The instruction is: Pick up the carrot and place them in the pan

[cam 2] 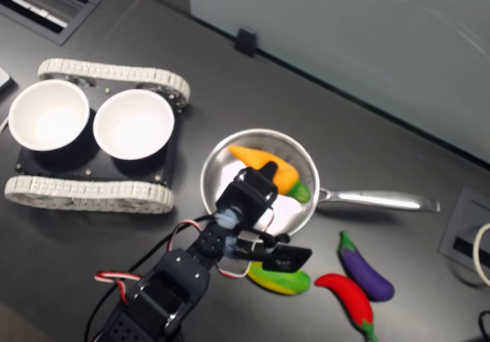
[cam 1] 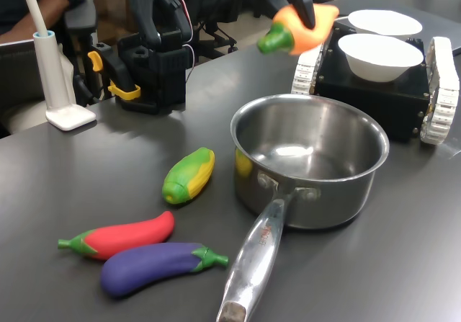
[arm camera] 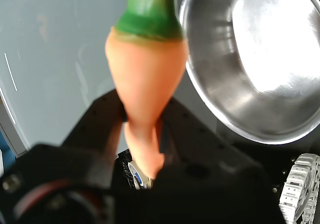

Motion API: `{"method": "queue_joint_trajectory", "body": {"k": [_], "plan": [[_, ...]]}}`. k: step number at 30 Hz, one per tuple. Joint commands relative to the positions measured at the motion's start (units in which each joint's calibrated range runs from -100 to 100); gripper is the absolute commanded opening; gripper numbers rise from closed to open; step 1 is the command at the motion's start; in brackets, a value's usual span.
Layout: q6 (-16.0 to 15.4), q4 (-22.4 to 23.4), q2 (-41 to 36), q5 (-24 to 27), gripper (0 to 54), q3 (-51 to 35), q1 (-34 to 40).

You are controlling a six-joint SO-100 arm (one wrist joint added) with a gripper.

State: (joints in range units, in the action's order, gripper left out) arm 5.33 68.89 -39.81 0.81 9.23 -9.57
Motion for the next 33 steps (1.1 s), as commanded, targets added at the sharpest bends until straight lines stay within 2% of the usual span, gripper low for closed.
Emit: {"method": "queue_joint_trajectory", "body": {"k": [1, 12, 16, 28, 31, 33], "plan": [[1.48, -4.11, -0.55, 0.59, 0.0, 0.26, 1.89], [2.15, -9.66, -0.89, 0.63, 0.0, 10.08, 2.92], [3.16, -10.68, -0.89, 0.59, 0.0, 12.17, 3.26], [3.25, -13.75, -1.39, 0.10, 0.0, 18.44, 3.03], [3.25, -14.01, -1.48, 0.10, 2.2, 19.07, 3.15], [3.25, -14.01, -1.48, 0.20, 5.8, 19.07, 3.15]]}}
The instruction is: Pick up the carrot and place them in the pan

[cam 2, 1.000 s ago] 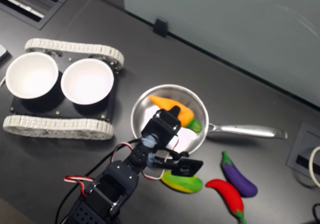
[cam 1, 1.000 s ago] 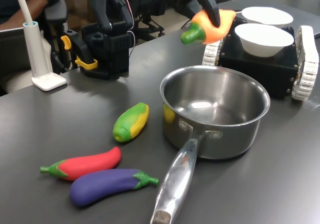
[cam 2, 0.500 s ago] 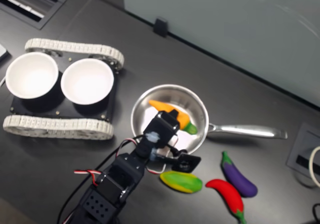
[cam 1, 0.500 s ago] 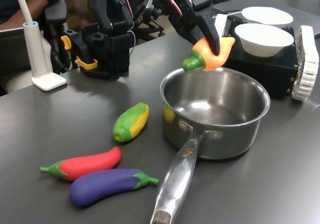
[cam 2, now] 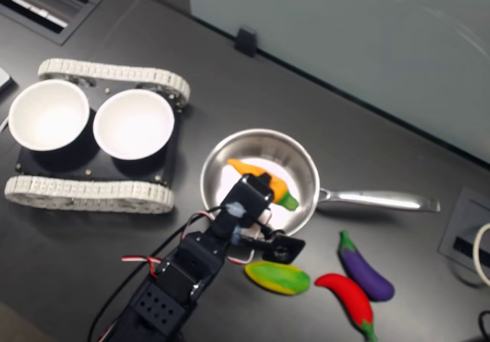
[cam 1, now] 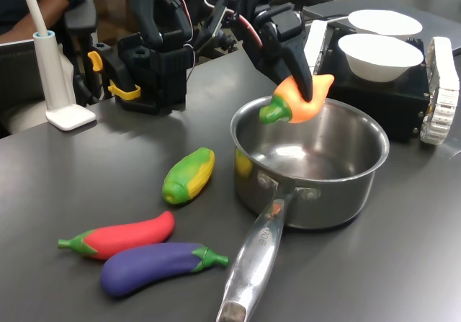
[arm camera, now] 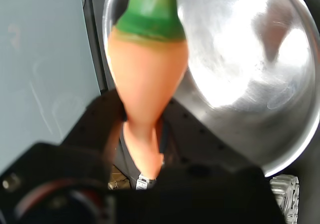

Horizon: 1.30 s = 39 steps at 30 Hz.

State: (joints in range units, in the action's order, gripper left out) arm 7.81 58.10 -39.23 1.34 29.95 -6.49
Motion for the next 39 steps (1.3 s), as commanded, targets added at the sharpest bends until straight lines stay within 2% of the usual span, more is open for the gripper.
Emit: {"method": "queue_joint_trajectory", "body": {"k": [1, 8, 11, 17, 23, 32, 34, 38, 39], "plan": [[0.77, -3.21, -2.15, -0.54, 8.2, -1.56, 0.07], [0.77, -1.00, -4.17, -2.59, 30.6, -0.38, 2.59], [0.77, 0.11, -5.69, -2.54, 37.3, 0.44, 3.51], [0.77, 1.05, -6.79, -3.91, 39.2, 1.17, 4.54], [0.77, 1.56, -7.55, -3.17, 41.6, 1.44, 5.00], [0.77, -0.23, -15.06, -3.66, 43.6, 7.53, 6.26], [0.77, -0.23, -17.00, -3.66, 42.6, 8.44, 6.03], [0.68, -0.23, -21.13, -3.81, 33.6, 10.07, 6.03], [0.68, -0.48, -22.14, -3.81, 29.9, 10.62, 6.15]]}}
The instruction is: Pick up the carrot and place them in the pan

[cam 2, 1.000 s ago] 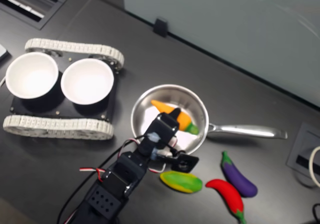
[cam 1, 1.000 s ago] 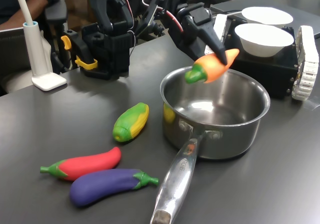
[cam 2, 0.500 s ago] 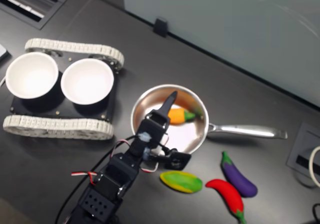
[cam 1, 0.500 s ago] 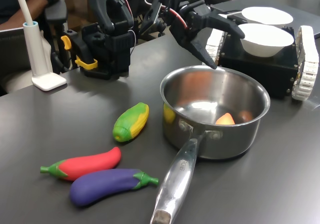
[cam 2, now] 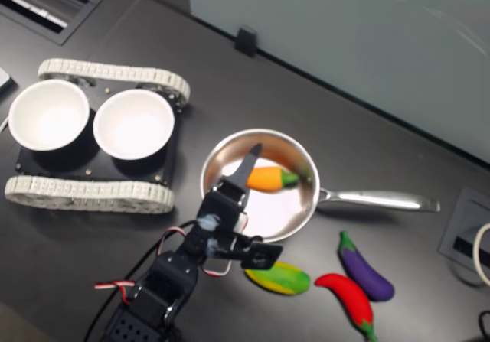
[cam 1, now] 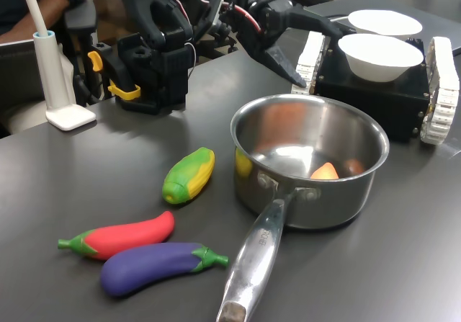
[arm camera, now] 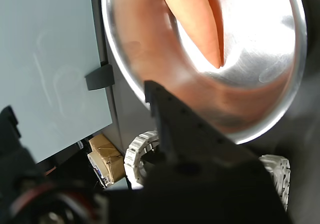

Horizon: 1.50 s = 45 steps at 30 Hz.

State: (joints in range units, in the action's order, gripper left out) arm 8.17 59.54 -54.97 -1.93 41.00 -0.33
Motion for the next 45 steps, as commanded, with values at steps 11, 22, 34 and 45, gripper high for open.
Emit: {"method": "queue_joint_trajectory", "body": {"k": [11, 22, 34, 45], "plan": [[0.23, -0.14, -15.17, -1.56, 7.8, 3.03, -0.13], [-2.29, 9.50, -21.08, -1.51, 0.0, 1.76, -0.70], [-3.47, 17.94, -33.31, 0.15, 0.0, 7.48, 0.10], [-3.47, 20.76, -40.48, 0.24, 0.0, 20.02, -3.00]]}}
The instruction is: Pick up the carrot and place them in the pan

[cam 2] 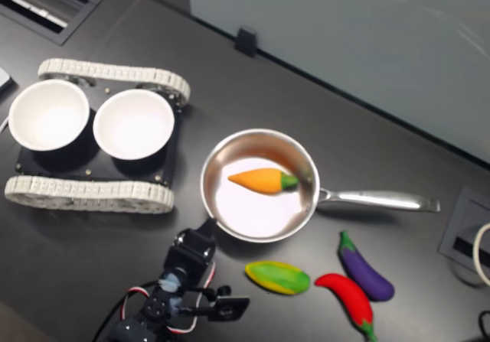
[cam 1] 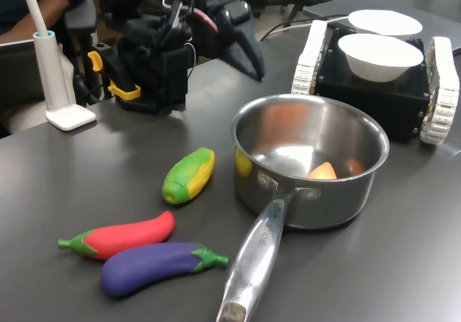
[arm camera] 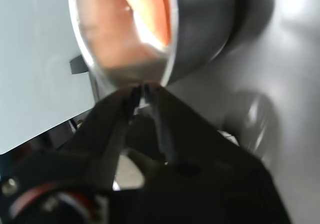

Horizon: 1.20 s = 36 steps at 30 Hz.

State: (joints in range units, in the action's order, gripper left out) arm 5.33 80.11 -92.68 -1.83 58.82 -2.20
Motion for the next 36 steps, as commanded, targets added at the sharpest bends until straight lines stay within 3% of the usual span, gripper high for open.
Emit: {"method": "queue_joint_trajectory", "body": {"k": [1, 5, 19, 36], "plan": [[-0.62, 0.19, -2.77, 0.15, 0.0, 3.19, -1.13], [-0.62, 1.30, -2.77, 0.49, 0.0, 6.01, -1.24], [-0.70, -2.20, -2.77, 0.29, 0.0, 16.82, -2.16], [-0.54, -2.03, -2.85, 1.95, 0.0, 16.82, -4.22]]}}
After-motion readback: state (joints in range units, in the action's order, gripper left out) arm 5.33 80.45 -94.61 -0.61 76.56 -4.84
